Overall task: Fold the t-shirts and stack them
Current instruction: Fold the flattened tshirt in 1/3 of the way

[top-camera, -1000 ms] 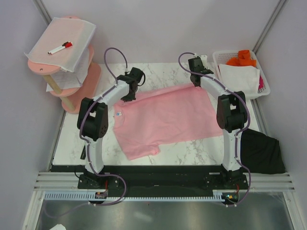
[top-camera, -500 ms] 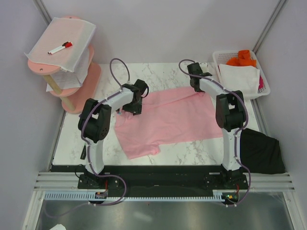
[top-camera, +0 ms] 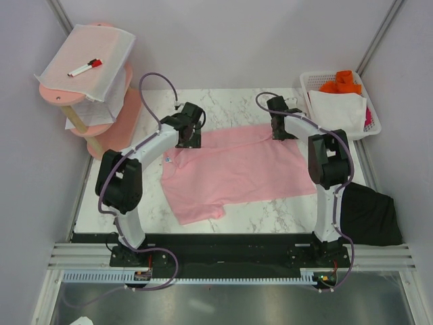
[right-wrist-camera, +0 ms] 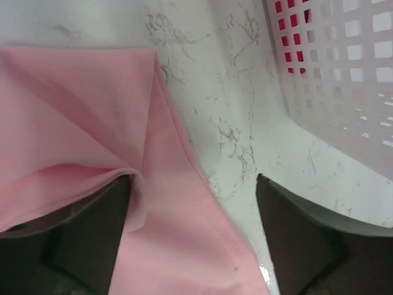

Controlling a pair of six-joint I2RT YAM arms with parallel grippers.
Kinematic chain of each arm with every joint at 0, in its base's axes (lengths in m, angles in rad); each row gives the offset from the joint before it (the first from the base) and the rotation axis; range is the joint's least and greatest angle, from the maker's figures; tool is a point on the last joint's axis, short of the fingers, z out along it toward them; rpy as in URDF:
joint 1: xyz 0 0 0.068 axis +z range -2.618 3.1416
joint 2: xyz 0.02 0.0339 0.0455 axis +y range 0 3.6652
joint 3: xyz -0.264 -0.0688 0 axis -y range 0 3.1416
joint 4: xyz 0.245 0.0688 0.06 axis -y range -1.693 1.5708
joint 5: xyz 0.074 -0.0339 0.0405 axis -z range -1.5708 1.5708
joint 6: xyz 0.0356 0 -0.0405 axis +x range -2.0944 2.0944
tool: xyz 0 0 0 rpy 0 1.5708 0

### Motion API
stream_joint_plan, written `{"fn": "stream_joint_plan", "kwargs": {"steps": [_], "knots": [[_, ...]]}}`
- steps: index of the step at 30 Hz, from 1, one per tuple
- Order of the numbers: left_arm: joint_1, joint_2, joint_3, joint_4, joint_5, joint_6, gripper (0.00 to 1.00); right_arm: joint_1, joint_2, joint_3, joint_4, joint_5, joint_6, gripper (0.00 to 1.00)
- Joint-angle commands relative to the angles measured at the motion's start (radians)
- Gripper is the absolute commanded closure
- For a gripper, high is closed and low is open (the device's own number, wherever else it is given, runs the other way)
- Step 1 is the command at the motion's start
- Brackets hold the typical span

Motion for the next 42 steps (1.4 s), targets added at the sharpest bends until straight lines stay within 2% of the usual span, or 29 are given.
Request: {"fn": "stream_joint_plan", "kwargs": {"steps": [1, 4, 8, 15, 20, 23, 27, 31, 36, 37, 38, 42], "knots": [[0.007, -0.077, -0.05, 0.15, 0.054, 0.045, 0.02, 0.006, -0.096, -0.033, 0.051, -0.05, 0.005, 0.06], [0.024, -0.037, -0.037, 0.153, 0.083, 0.048, 0.09, 0.014, -0.116, -0.026, 0.082, -0.072, -0.015, 0.05], [0.044, -0.003, -0.036, 0.151, 0.086, 0.042, 0.3, 0.032, -0.127, -0.01, 0.103, -0.078, -0.035, 0.06], [0.093, -0.003, -0.062, 0.15, 0.077, 0.018, 0.31, 0.038, -0.188, -0.022, 0.178, -0.128, -0.045, 0.06], [0.145, 0.003, -0.069, 0.148, 0.115, 0.001, 0.32, 0.038, -0.204, -0.035, 0.226, -0.226, -0.07, 0.06], [0.182, 0.003, -0.092, 0.148, 0.173, -0.024, 0.32, 0.04, -0.165, -0.016, 0.226, -0.252, -0.07, 0.06], [0.219, -0.034, -0.189, 0.234, 0.306, -0.018, 0.33, 0.041, -0.141, -0.01, 0.226, -0.289, -0.065, 0.06], [0.225, -0.048, -0.232, 0.323, 0.422, 0.019, 0.34, 0.041, -0.13, -0.01, 0.226, -0.297, -0.062, 0.06], [0.224, -0.024, -0.246, 0.354, 0.508, 0.019, 0.34, 0.043, -0.128, -0.009, 0.228, -0.309, -0.061, 0.06], [0.224, -0.032, -0.254, 0.364, 0.515, 0.013, 0.41, 0.044, -0.128, -0.009, 0.228, -0.312, -0.062, 0.06], [0.222, -0.041, -0.267, 0.368, 0.529, 0.012, 0.43, 0.043, -0.128, -0.009, 0.226, -0.312, -0.061, 0.06], [0.214, -0.086, -0.31, 0.377, 0.551, 0.008, 0.45, 0.044, -0.122, -0.007, 0.227, -0.323, -0.059, 0.06]]}}
